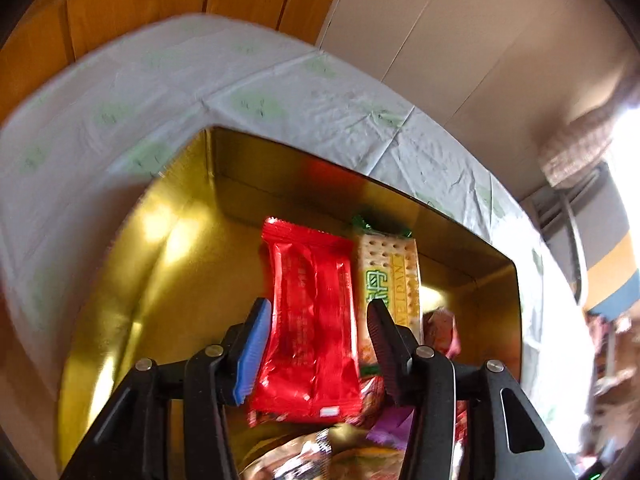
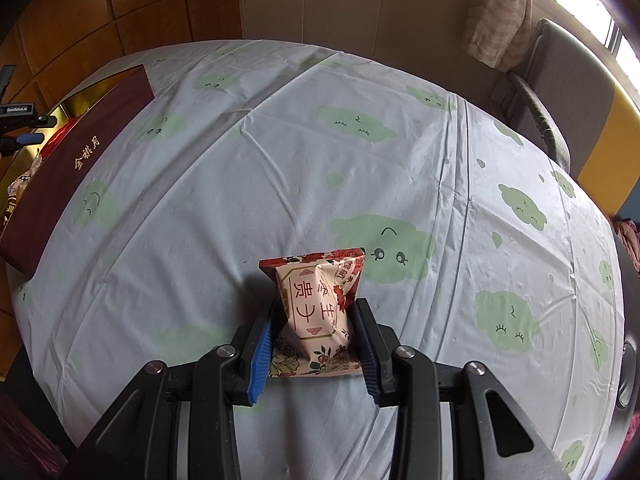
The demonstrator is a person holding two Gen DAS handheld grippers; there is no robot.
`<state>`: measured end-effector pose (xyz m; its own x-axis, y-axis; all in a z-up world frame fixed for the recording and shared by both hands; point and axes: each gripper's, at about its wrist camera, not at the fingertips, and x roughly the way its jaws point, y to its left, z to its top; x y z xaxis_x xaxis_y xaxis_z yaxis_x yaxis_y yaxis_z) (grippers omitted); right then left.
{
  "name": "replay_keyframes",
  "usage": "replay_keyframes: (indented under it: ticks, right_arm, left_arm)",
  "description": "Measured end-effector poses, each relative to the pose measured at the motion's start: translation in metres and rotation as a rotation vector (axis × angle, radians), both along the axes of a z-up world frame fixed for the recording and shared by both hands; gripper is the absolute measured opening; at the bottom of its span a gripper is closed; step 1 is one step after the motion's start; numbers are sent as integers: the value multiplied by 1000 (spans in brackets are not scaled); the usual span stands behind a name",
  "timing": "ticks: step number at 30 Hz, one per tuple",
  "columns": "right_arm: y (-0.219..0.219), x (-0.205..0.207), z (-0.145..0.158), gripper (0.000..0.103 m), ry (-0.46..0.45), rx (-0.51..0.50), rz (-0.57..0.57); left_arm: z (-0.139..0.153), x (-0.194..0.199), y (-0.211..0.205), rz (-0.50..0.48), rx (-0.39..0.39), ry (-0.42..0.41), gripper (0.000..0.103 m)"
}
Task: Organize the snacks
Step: 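Carry the large red pack into the gold box and open the left tool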
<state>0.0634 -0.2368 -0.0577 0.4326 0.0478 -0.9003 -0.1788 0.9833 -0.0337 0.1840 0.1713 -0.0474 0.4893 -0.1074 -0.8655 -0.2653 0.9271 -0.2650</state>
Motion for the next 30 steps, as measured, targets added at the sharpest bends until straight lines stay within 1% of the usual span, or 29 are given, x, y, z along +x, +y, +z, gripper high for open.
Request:
replay_keyframes:
  ticks: [2, 6, 8, 10, 12, 15, 19, 22, 26, 30]
  right_arm:
    - [0, 0, 0, 38, -1, -4, 1]
    - [2, 0, 0, 38, 9, -13, -10]
    - [2, -1, 0, 38, 9, -15, -12]
    - [3, -1, 0, 38, 8, -20, -14]
    - [4, -1, 0, 38, 7, -24, -17]
    - [4, -1, 0, 38, 8, -21, -24]
    - [5, -1, 0, 38, 7, -28, -31]
    - [5, -1, 0, 38, 7, -26, -36]
    - [4, 0, 0, 38, 8, -25, -43]
    - [4, -1, 0, 38, 3, -27, -65]
  left_arm:
    - [7, -13, -2, 7, 61, -23, 50]
    - [17, -39, -5, 17, 99, -55, 50]
    - [21, -52, -9, 3, 121, -74, 50]
    - [26, -68, -16, -2, 159, -99, 50]
    - [31, -83, -20, -7, 175, -121, 51]
    - [34, -103, -28, -25, 200, -138, 51]
    - [39, -126, -35, -44, 258, -173, 51]
    - [40, -133, -36, -50, 271, -190, 50]
    - [45, -146, -38, -59, 310, -224, 51]
    - [47, -151, -36, -63, 303, -226, 50]
